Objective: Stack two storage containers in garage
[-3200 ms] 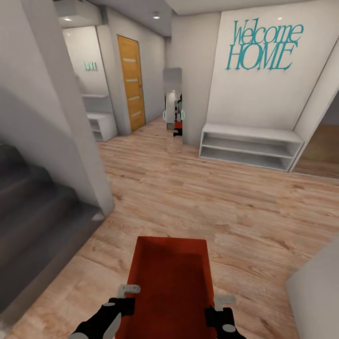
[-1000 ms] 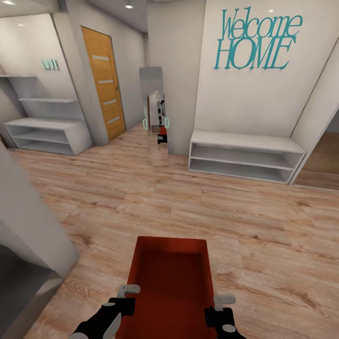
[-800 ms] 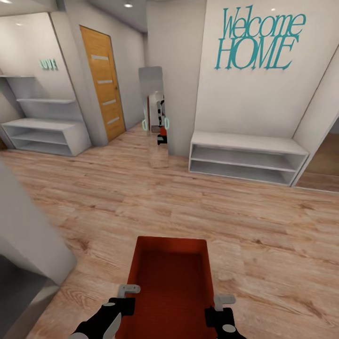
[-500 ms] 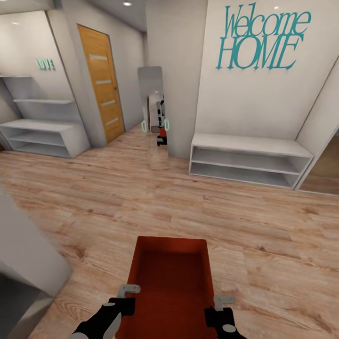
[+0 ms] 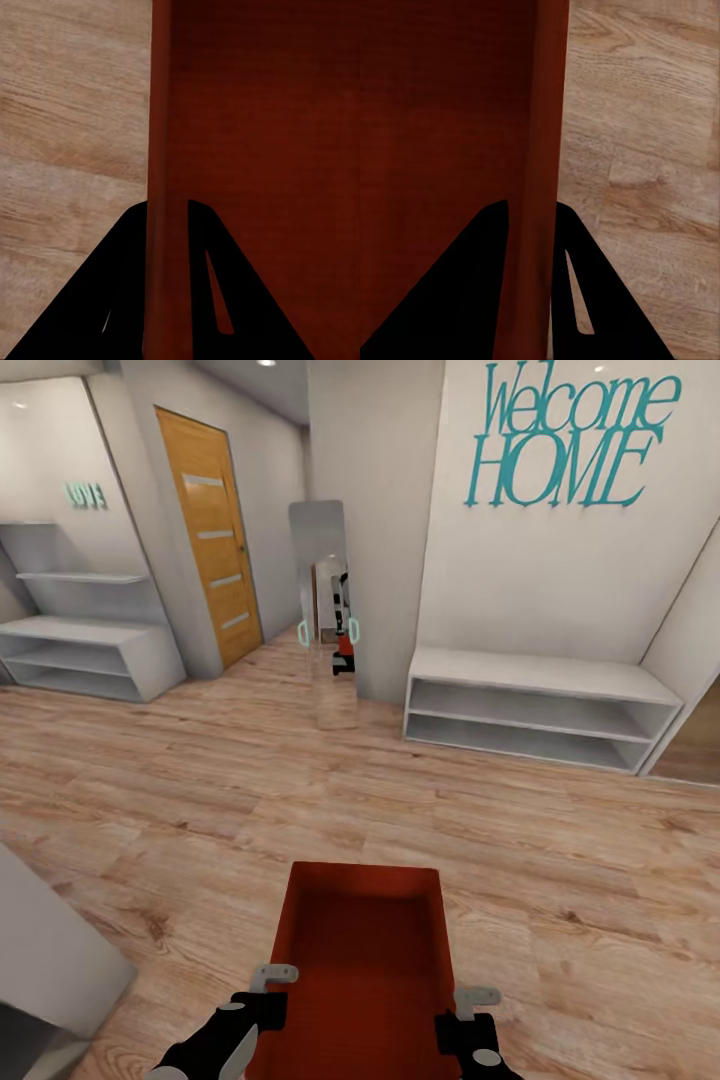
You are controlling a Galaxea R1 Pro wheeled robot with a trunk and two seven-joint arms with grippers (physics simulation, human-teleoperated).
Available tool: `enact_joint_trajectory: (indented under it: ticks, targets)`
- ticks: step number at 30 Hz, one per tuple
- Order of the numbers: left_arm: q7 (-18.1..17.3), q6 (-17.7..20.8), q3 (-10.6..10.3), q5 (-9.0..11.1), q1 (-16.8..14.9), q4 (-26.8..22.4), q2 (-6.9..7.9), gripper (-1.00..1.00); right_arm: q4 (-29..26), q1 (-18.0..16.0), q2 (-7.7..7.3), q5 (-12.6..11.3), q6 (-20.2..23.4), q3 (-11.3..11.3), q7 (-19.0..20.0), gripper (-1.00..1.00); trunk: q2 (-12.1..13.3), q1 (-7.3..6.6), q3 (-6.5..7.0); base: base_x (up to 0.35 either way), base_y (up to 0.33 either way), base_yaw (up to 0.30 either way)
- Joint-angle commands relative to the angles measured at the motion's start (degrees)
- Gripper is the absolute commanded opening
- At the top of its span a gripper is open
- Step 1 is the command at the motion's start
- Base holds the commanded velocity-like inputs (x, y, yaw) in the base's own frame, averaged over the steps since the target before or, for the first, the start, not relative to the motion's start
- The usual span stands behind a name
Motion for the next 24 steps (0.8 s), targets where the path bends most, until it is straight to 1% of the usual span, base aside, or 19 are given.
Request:
enact_joint_trajectory:
  ticks: [1, 16, 19, 24]
  targets:
    - [0.7, 0.3, -0.5, 0.7, 0.0, -0.2, 0.06, -1.0, 0.4, 0.0, -0.99, -0.9, -0.4, 0.3, -0.4, -1.0, 0.0, 0.03, -0.05, 0.323, 0.0, 0.0]
    - [0.7, 0.3, -0.5, 0.7, 0.0, -0.2, 0.06, -1.0, 0.5, 0.0, -0.88, -0.9, -0.2, 0.2, -0.4, -1.0, 0.0, 0.03, -0.05, 0.323, 0.0, 0.005]
    - [0.7, 0.3, -0.5, 0.7, 0.0, -0.2, 0.06, -1.0, 0.5, 0.0, -0.87, -0.9, -0.2, 0.2, -0.4, -1.0, 0.0, 0.03, -0.05, 0.323, 0.0, 0.181]
    - [0.7, 0.3, -0.5, 0.7, 0.0, -0.2, 0.06, -1.0, 0.5, 0.0, -0.92, -0.9, -0.3, 0.2, -0.4, -1.0, 0.0, 0.03, -0.05, 0.323, 0.0, 0.261]
